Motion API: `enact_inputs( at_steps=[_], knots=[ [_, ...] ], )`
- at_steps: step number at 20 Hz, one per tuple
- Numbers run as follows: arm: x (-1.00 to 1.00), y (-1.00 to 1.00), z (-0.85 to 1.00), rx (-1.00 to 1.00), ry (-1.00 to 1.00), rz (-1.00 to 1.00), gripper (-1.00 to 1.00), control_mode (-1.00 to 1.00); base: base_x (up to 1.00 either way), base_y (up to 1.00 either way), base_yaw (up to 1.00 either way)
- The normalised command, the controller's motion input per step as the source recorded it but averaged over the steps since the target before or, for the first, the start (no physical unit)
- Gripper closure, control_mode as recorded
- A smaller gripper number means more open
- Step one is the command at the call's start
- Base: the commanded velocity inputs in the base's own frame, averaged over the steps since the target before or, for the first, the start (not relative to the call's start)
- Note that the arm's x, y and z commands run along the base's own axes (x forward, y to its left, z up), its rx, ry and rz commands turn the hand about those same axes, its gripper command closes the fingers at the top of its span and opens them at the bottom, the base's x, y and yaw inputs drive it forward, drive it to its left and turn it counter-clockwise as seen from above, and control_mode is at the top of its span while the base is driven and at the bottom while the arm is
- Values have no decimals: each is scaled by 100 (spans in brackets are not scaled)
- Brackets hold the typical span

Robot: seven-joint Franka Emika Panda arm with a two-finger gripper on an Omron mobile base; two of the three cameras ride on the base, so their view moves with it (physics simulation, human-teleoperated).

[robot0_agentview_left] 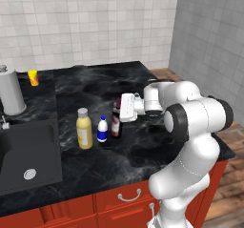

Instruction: Place the drinks on the dining counter in a tight cluster.

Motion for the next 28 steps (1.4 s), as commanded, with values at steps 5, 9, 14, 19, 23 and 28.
enact_inputs(
  at_steps=[5,9,14,19,23,28],
  knots=[
    [-5,12,-30,0,0,4,100,-100,0,0,0],
    [-26,2,-30,0,0,2,100,-100,0,0,0],
    [-27,2,-25,0,0,0,100,-100,0,0,0],
    [-18,4,-20,-2,-1,0,-100,-100,0,0,0],
    [0,0,-6,0,0,0,-100,-100,0,0,0],
    [-3,-1,0,0,0,0,-100,-100,0,0,0]
  ],
)
